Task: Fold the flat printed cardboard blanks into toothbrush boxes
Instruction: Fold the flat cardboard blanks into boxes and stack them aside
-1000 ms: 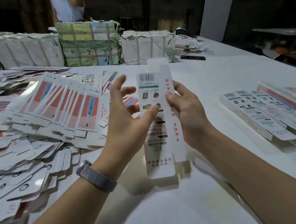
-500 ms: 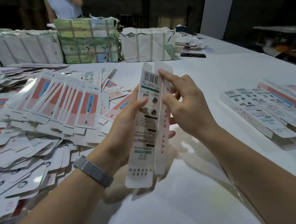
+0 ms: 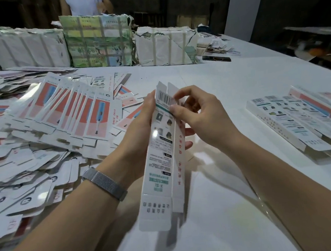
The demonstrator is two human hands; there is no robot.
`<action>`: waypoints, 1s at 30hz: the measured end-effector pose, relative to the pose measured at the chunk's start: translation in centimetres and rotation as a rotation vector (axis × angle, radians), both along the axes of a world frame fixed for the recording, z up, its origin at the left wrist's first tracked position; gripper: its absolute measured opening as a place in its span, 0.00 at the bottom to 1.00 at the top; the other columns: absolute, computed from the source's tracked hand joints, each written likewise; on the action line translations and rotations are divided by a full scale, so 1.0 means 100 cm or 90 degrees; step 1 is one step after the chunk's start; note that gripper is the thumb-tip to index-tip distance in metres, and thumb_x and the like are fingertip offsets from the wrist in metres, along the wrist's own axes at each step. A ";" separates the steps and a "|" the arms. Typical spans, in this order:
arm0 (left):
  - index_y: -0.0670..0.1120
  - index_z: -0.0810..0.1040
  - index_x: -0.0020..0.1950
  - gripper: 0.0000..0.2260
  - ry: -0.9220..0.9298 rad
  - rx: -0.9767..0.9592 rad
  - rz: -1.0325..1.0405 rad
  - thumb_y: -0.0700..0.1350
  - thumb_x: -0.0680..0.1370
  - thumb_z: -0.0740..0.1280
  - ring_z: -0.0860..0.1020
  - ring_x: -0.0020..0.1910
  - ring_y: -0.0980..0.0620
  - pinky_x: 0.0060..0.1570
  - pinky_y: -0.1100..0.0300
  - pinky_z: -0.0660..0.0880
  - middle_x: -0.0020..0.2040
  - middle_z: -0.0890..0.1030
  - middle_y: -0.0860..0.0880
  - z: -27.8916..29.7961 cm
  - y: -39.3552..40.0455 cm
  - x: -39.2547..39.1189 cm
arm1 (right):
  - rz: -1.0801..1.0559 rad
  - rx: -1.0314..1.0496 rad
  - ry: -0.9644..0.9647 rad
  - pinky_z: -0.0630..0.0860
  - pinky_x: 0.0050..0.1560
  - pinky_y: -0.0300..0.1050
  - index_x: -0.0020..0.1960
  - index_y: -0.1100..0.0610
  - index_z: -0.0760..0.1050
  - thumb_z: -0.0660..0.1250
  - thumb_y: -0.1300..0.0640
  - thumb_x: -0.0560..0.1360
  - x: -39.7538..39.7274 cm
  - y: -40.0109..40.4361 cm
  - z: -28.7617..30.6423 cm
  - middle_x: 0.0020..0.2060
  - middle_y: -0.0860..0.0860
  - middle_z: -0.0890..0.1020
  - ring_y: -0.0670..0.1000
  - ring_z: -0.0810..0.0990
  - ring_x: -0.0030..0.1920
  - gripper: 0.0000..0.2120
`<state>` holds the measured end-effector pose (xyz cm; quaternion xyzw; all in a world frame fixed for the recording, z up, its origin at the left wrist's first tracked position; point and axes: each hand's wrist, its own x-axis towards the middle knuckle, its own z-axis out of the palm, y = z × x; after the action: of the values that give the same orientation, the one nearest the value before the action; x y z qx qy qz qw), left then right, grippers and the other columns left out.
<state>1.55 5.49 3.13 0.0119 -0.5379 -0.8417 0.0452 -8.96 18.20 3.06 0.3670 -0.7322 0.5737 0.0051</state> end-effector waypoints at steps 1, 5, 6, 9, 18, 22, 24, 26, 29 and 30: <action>0.50 0.77 0.62 0.19 -0.002 0.008 -0.007 0.59 0.83 0.54 0.86 0.43 0.43 0.36 0.51 0.82 0.44 0.86 0.45 -0.002 -0.001 -0.003 | 0.000 0.005 0.004 0.81 0.31 0.43 0.51 0.52 0.77 0.71 0.56 0.77 0.000 0.001 0.001 0.34 0.52 0.72 0.45 0.78 0.34 0.04; 0.62 0.71 0.70 0.15 0.011 0.037 -0.038 0.55 0.84 0.56 0.85 0.49 0.40 0.43 0.43 0.82 0.54 0.85 0.44 -0.001 -0.001 -0.002 | 0.005 -0.017 -0.019 0.74 0.28 0.33 0.46 0.54 0.75 0.67 0.56 0.80 -0.002 0.002 0.004 0.31 0.44 0.77 0.39 0.79 0.29 0.04; 0.62 0.70 0.70 0.15 0.016 0.035 -0.033 0.54 0.84 0.56 0.85 0.49 0.40 0.43 0.43 0.82 0.54 0.85 0.44 -0.002 0.000 -0.002 | 0.005 -0.017 -0.026 0.74 0.28 0.33 0.46 0.54 0.75 0.67 0.55 0.80 -0.002 0.001 0.004 0.29 0.43 0.77 0.39 0.79 0.29 0.05; 0.60 0.71 0.70 0.15 0.022 -0.026 0.040 0.54 0.84 0.56 0.86 0.44 0.42 0.38 0.47 0.82 0.49 0.85 0.45 -0.002 0.006 -0.003 | -0.005 -0.011 -0.031 0.74 0.26 0.33 0.44 0.55 0.72 0.69 0.53 0.79 -0.001 -0.001 0.002 0.26 0.39 0.76 0.38 0.78 0.29 0.08; 0.33 0.62 0.74 0.18 0.184 -0.132 0.038 0.33 0.84 0.49 0.77 0.25 0.67 0.30 0.73 0.72 0.38 0.77 0.44 -0.007 0.000 0.000 | -0.026 -0.055 -0.043 0.76 0.28 0.54 0.37 0.51 0.67 0.69 0.43 0.71 0.007 0.000 0.009 0.29 0.45 0.73 0.49 0.76 0.31 0.16; 0.62 0.62 0.71 0.14 0.047 -0.198 0.103 0.50 0.86 0.54 0.84 0.35 0.48 0.31 0.57 0.80 0.38 0.85 0.46 0.001 0.019 -0.003 | -0.025 -0.077 -0.038 0.73 0.36 0.58 0.38 0.53 0.64 0.69 0.48 0.72 0.007 0.001 0.009 0.32 0.50 0.69 0.55 0.71 0.35 0.15; 0.66 0.62 0.69 0.14 0.032 -0.197 0.122 0.52 0.85 0.55 0.84 0.37 0.45 0.32 0.53 0.80 0.40 0.84 0.45 -0.004 0.018 -0.001 | -0.020 -0.098 -0.041 0.70 0.34 0.52 0.39 0.53 0.65 0.69 0.50 0.73 0.006 0.001 0.007 0.31 0.48 0.70 0.54 0.71 0.34 0.14; 0.65 0.63 0.69 0.16 0.050 -0.179 0.130 0.53 0.83 0.60 0.84 0.37 0.44 0.34 0.50 0.81 0.41 0.85 0.45 -0.003 0.020 -0.004 | -0.021 -0.129 -0.036 0.70 0.33 0.48 0.41 0.52 0.66 0.70 0.51 0.73 0.007 0.000 0.005 0.33 0.48 0.70 0.55 0.72 0.35 0.13; 0.63 0.63 0.70 0.20 0.085 -0.153 0.124 0.51 0.81 0.65 0.84 0.39 0.44 0.38 0.47 0.83 0.44 0.86 0.44 -0.007 0.021 -0.003 | -0.002 -0.177 -0.060 0.73 0.31 0.45 0.49 0.49 0.68 0.71 0.52 0.73 0.009 0.000 0.004 0.39 0.50 0.70 0.54 0.75 0.38 0.12; 0.63 0.63 0.70 0.20 0.090 -0.151 0.128 0.50 0.82 0.65 0.84 0.40 0.43 0.39 0.46 0.83 0.45 0.86 0.44 -0.007 0.021 -0.002 | 0.013 -0.190 -0.076 0.74 0.30 0.43 0.51 0.49 0.69 0.72 0.54 0.74 0.009 0.000 0.003 0.40 0.50 0.71 0.52 0.76 0.38 0.12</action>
<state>1.37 7.61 2.41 0.0009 -0.6252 -0.7622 0.1681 -8.04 18.21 3.39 0.3345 -0.6342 0.6971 0.0101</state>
